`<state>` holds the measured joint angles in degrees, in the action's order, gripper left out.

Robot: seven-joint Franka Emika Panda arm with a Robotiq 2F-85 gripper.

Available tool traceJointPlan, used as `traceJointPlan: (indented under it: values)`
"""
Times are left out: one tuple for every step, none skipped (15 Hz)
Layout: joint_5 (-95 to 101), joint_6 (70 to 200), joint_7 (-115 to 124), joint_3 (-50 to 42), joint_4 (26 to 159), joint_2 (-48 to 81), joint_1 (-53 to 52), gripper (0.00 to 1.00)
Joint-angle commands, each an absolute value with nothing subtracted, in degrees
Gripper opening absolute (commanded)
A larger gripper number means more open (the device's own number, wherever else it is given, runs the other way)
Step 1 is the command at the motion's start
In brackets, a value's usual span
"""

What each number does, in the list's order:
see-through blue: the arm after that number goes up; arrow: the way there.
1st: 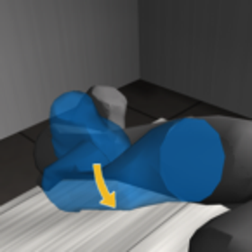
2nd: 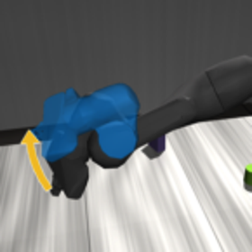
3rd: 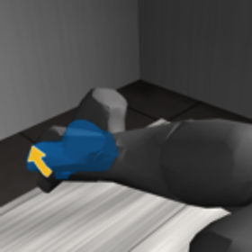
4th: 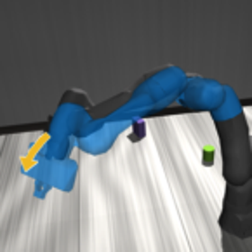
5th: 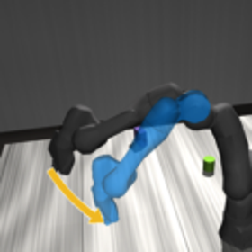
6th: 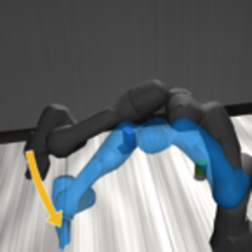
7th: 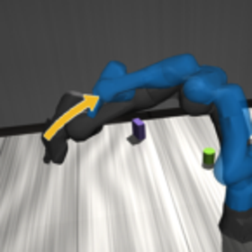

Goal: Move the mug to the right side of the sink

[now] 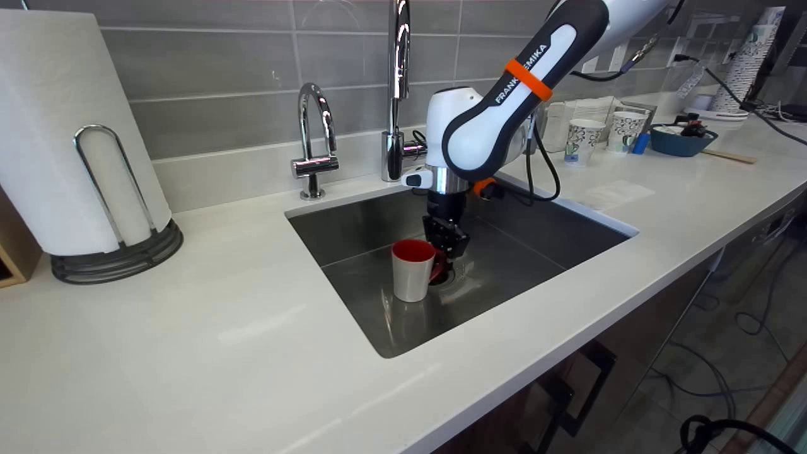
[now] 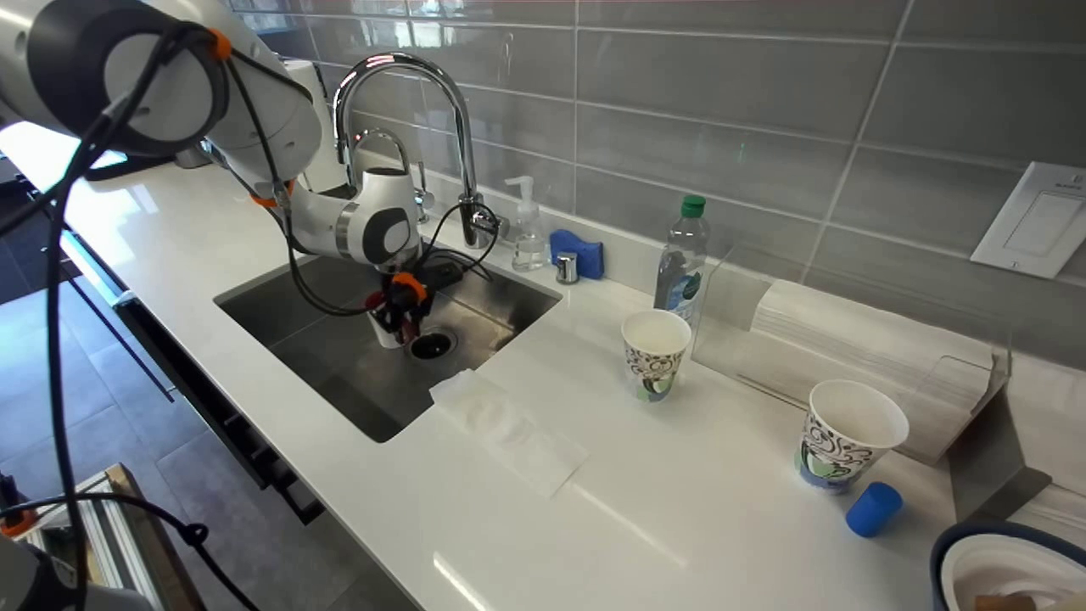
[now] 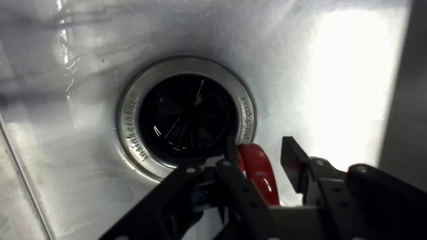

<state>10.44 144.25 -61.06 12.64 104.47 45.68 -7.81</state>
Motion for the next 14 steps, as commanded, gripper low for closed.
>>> traceJointPlan:
  values:
    - [12.38, 142.31, -59.18, 11.8, 103.52, 45.74, -8.91, 0.33]
    - [12.41, 142.16, -59.14, 11.8, 103.5, 45.76, -8.92, 0.31]
    - [12.48, 142.1, -59.12, 11.78, 103.49, 45.75, -8.95, 0.27]
    - [12.55, 142.11, -59.07, 11.75, 103.47, 45.75, -8.98, 0.14]
    - [12.64, 142.14, -59.01, 11.71, 103.47, 45.74, -9.01, 0.07]
    - [12.65, 142.17, -59.13, 11.79, 103.43, 45.78, -8.93, 0.05]
    - [12.63, 142.36, -59.03, 11.83, 103.38, 45.81, -8.79, 0.01]
    - [12.41, 142.6, -59.31, 12.15, 103.43, 45.8, -8.4, 0.05]
    - [12.04, 142.91, -59.3, 12.43, 103.58, 45.62, -8.11, 0.05]
    - [11.83, 143.02, -59.51, 12.65, 103.73, 45.36, -7.8, 0.05]
    - [11.76, 143.17, -59.55, 12.72, 103.82, 45.19, -7.66, 0.05]
    - [11.7, 143.42, -59.58, 12.78, 104.17, 44.73, -7.49, 0.05]
    - [11.53, 143.56, -59.66, 12.96, 104.41, 44.34, -7.27, 0.05]
    - [11.63, 143.8, -59.56, 12.89, 104.65, 43.93, -7.3, 0.05]
